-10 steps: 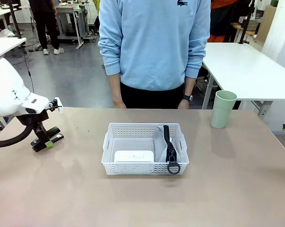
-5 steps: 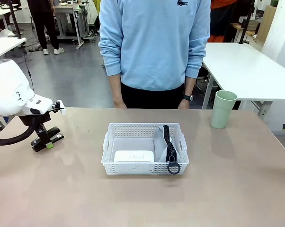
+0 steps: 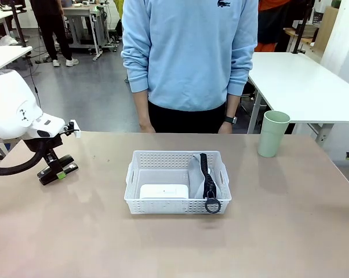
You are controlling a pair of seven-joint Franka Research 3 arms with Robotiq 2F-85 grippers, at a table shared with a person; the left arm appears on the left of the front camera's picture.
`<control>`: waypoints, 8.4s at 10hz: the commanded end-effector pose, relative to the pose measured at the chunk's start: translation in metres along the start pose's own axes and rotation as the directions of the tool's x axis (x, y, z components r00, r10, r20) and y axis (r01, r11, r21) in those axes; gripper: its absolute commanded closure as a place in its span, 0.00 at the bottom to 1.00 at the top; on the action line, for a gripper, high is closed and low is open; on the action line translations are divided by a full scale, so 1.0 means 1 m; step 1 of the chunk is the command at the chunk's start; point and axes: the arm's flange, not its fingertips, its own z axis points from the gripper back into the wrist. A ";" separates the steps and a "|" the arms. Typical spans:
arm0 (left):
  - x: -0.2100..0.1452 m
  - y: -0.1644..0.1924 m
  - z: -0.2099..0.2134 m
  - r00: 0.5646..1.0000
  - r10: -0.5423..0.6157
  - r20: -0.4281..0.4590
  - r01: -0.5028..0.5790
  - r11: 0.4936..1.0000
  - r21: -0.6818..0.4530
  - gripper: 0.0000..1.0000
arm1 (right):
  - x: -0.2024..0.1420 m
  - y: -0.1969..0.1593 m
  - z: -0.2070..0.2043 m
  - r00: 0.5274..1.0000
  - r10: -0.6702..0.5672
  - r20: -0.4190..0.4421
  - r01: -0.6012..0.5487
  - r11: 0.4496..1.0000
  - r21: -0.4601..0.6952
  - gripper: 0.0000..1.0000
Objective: Efficiently arrange items inside the basket to fit them all.
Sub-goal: Pick up the Stapler and place it inside the Organizing basket.
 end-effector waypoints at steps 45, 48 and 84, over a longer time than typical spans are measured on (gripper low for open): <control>0.259 -0.248 0.111 0.754 -0.650 0.094 0.648 0.760 0.058 0.63 | -0.001 0.003 0.001 1.000 -0.006 0.003 0.006 1.000 0.006 0.00; 0.254 -0.236 0.076 0.734 -0.662 0.152 0.668 0.744 0.014 0.63 | -0.001 0.003 0.001 1.000 -0.006 0.003 0.006 1.000 0.006 0.00; 0.131 -0.221 0.178 0.827 -0.405 0.390 0.508 0.836 -0.207 0.00 | -0.001 0.003 0.001 1.000 -0.006 0.003 0.006 1.000 0.006 0.00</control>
